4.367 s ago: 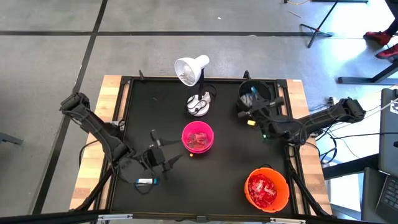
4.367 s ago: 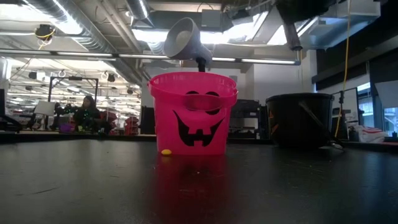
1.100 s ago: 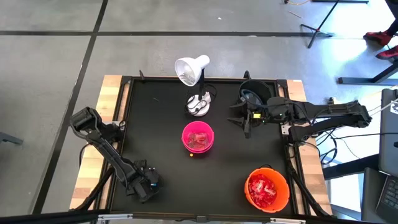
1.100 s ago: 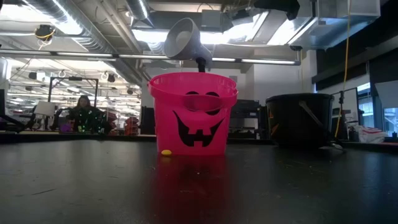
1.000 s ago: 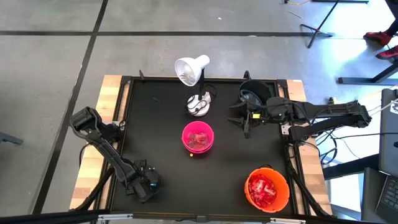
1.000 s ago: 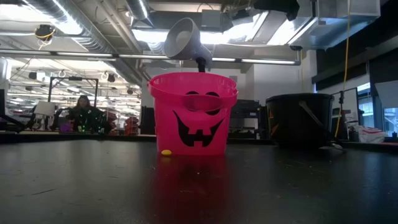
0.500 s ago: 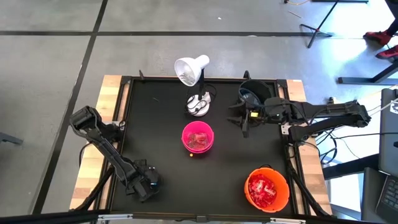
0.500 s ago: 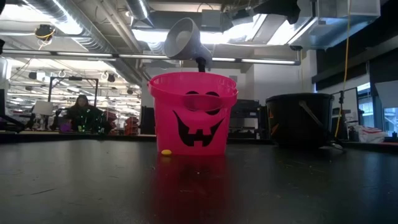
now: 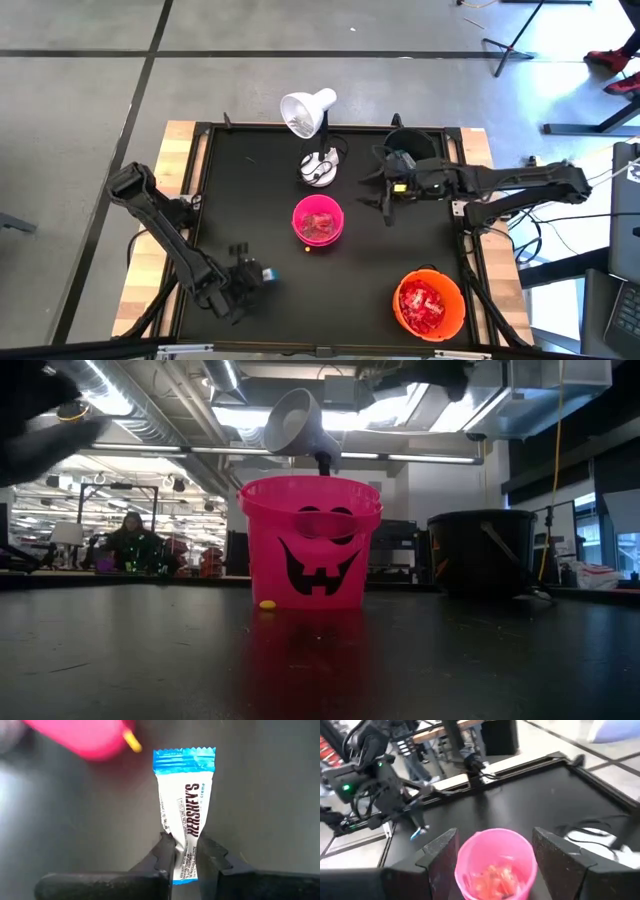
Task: Sort candy
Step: Put the white chocolate bar into the black bucket
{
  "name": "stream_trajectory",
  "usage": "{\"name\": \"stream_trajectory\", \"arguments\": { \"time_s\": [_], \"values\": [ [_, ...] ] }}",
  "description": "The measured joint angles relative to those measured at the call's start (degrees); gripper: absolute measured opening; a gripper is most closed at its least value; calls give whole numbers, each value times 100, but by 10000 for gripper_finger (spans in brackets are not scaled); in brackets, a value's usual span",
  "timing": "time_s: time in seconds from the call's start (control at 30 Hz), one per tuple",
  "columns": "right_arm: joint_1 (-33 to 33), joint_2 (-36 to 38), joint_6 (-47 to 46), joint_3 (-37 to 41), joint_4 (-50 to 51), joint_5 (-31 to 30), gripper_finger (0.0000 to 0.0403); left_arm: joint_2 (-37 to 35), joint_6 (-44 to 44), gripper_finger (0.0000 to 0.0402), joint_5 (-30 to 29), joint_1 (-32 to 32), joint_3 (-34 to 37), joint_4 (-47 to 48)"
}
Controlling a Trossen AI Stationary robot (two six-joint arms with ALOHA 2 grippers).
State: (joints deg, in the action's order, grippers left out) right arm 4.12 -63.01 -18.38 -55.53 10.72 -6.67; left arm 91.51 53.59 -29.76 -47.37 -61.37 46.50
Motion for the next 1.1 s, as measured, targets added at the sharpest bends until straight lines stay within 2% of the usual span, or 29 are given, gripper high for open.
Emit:
{"name": "stream_trajectory", "arguments": {
  "time_s": [0.1, 0.2, 0.27, 0.37, 0.57, 0.7, 0.77, 0.9, 1.1],
  "values": [
    [54, -372, 70, 0, -468, 62, 248, -26, -171, 41, -1616, 7, -85, 35],
    [272, -793, 340, 0, -1085, -332, 248, -38, -121, 43, -3350, 42, -106, 16],
    [453, -1072, 578, 0, -1524, -572, 248, -38, 21, 43, -4096, 154, -106, 15],
    [683, -1493, 817, -2, -2310, -813, 248, -38, 177, 44, -4707, 410, -106, -40],
    [944, -2364, 1076, -4, -3832, -1078, 248, -38, 137, 45, -4685, 1065, -106, -698],
    [939, -2803, 1116, -4, -4507, -1089, 248, -38, -477, 45, -4447, 1364, -106, -1468],
    [935, -2945, 1096, -4, -4693, -1195, 248, -38, -869, 45, -4319, 1463, -106, -1848],
    [935, -3127, 944, -4, -4794, -1891, 248, -38, -1500, 45, -4209, 1592, -111, -2512],
    [937, -3188, 914, -4, -4768, -1927, 248, -41, -1675, 46, -4105, 1747, -113, -2821]
  ]
}}
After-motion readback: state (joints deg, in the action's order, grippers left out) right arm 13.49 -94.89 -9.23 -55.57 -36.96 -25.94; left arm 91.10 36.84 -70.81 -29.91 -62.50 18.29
